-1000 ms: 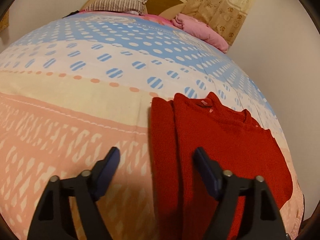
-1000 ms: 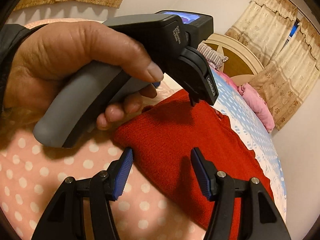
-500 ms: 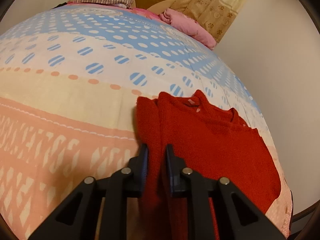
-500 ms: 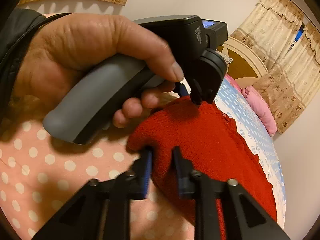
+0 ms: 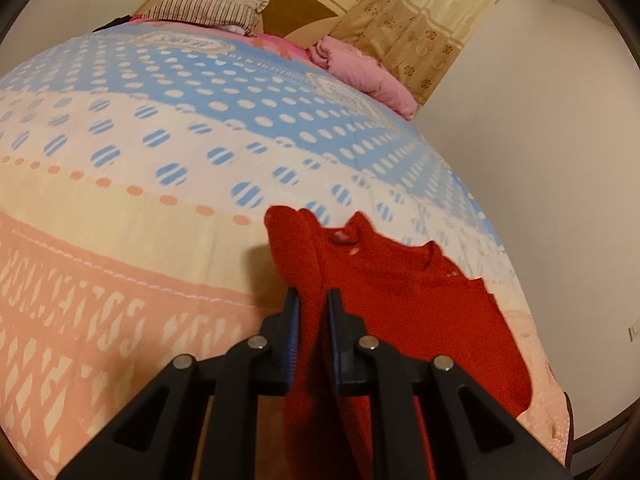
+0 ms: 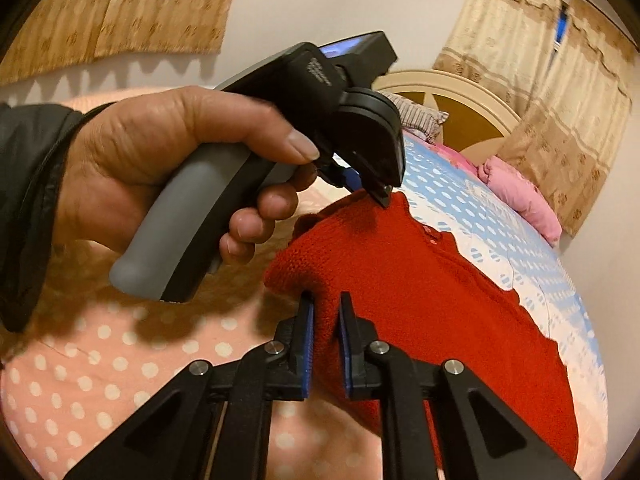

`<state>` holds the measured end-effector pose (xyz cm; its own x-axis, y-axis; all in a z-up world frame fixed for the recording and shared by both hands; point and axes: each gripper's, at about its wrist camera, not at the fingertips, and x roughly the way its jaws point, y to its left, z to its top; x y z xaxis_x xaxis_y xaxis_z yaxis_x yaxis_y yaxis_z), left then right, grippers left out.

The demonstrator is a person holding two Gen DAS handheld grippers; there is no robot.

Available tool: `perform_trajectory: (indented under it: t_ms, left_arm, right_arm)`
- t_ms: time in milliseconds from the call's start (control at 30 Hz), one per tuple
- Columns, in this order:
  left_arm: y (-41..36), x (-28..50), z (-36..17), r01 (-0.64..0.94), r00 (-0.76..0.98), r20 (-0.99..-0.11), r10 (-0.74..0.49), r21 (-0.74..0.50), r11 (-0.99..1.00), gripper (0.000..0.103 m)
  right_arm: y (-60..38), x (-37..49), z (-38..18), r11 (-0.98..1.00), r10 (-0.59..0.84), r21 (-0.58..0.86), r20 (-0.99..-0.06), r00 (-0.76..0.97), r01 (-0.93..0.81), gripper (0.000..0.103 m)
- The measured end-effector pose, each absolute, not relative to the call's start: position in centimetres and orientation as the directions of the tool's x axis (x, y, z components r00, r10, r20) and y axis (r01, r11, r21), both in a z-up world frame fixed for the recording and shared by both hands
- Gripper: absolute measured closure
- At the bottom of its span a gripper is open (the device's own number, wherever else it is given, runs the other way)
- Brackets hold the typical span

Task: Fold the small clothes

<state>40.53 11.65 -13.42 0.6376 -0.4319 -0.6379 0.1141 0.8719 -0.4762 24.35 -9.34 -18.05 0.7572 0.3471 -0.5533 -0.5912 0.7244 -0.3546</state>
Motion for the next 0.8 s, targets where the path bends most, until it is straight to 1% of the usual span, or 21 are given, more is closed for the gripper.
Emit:
perform_trajectory:
  t_ms: [233,467,800]
  left_arm:
    - [9.6,40.3,-11.1,0.152,0.647,-0.614,-0.453,-0.478,0.865,0.09]
    - [7.3,40.3,-9.9,0.176,0.645,-0.604,-0.468,-0.479,0.86,0.09]
    - [2.6,40.3,-7.7,0.252,0.638,-0.582,-0.504,-0.461,0.851,0.09]
  right_arm:
    - [-11.4,24.2,-16.8,0.766,0.36,-0.309,-0.522,0.773,-0.564,0.095]
    - [-13.9,24.1,-15.9,0.806,0.367,-0.249,-0.5,0.784,-0.536,0.096]
    - [-18.4,23.6,-15.0,0.868,0.358,-0.155,-0.463,0.81,-0.472,0.096]
